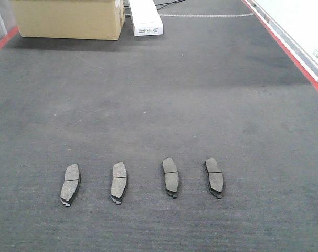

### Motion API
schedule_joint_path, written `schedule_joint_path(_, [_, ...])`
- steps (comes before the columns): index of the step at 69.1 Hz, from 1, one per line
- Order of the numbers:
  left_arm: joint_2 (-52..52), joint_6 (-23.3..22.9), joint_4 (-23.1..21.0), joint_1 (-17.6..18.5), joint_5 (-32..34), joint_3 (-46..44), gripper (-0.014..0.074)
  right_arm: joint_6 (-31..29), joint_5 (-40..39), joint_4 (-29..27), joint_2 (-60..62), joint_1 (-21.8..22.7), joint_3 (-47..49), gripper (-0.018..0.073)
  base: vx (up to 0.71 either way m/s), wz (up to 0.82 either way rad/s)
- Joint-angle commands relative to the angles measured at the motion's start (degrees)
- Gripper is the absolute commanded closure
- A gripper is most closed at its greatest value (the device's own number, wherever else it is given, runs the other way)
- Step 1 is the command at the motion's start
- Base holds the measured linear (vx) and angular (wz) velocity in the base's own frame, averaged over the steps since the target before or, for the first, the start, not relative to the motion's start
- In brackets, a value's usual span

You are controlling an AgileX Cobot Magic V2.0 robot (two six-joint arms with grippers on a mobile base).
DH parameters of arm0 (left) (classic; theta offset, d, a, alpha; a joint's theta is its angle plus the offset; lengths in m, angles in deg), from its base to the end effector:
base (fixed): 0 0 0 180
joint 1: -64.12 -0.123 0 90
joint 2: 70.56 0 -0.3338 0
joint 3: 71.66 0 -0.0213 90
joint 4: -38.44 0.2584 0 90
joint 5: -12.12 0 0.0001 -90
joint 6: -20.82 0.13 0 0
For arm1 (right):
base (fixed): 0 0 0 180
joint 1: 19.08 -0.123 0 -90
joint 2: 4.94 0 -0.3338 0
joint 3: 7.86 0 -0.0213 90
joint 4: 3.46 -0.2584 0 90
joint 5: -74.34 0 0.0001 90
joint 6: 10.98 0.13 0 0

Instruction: Move and align brake pads A on conveyor

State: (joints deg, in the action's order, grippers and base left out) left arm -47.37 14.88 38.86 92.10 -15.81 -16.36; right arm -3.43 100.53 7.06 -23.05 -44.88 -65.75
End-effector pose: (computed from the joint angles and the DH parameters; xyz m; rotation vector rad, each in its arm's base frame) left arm 0.0592 -0.0309 0.2900 0.3623 1.8414 -0.4020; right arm 0.0542 0.0145 0.2833 -0.3698 1.7431 0.2292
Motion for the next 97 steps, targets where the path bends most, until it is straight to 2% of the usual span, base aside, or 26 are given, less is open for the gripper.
schedule_joint_path(1, [0.13,1.33,-1.87,0.24,4.54,-1.43,0.0603,-0.08,-4.29,1.02,-0.46,0.33,1.53,0.0563,0.0,0.0])
schedule_joint_path(12, [0.13,1.45,-1.79,0.17,4.54,-1.43,0.0603,-0.08,-4.29,1.02,-0.46,0.33,1.53,0.0563,0.0,0.0])
schedule_joint_path(20, [-1.37,4.14,-1.98,-0.04,4.54,-1.43,0.0603,-0.08,-4.29,1.02,-0.46,0.33,1.53,0.0563,0.0,0.0])
schedule_joint_path(30, [-4.93,4.4,-1.93,-3.53,4.34,-1.43,0.0603,-0.08,-4.29,1.02,-0.46,0.33,1.53,0.0563,0.0,0.0])
schedule_joint_path(41, [-8.98,4.34,-1.61,-11.91,3.77,-1.42,0.0603,-0.08,-4.29,1.02,-0.46,0.33,1.53,0.0563,0.0,0.0])
schedule_joint_path(53, [-14.12,4.28,1.17,-25.47,5.63,3.0,0.0603,-0.08,-4.29,1.02,-0.46,0.33,1.53,0.0563,0.0,0.0])
schedule_joint_path(61, [-18.2,4.28,1.11,-30.23,7.52,7.3,0.0603,-0.08,-4.29,1.02,-0.46,0.33,1.53,0.0563,0.0,0.0])
schedule_joint_path(78, [-18.0,4.28,1.11,-30.54,10.54,16.59,0.0603,-0.08,-4.29,1.04,-0.46,0.33,1.53,0.0563,0.0,0.0])
schedule_joint_path(84, [-18.0,4.1,1.12,-30.54,14.77,20.98,0.0603,-0.08,-4.29,1.04,-0.46,0.33,1.53,0.0563,0.0,0.0])
schedule_joint_path(92, [-18.0,3.6,0.98,-30.54,23.74,26.32,0.0603,-0.08,-4.29,1.04,-0.46,0.33,1.53,0.0563,0.0,0.0])
schedule_joint_path(97, [-18.0,3.65,1.09,-30.54,23.41,26.16,0.0603,-0.08,-4.29,1.04,-0.46,0.33,1.53,0.0563,0.0,0.0])
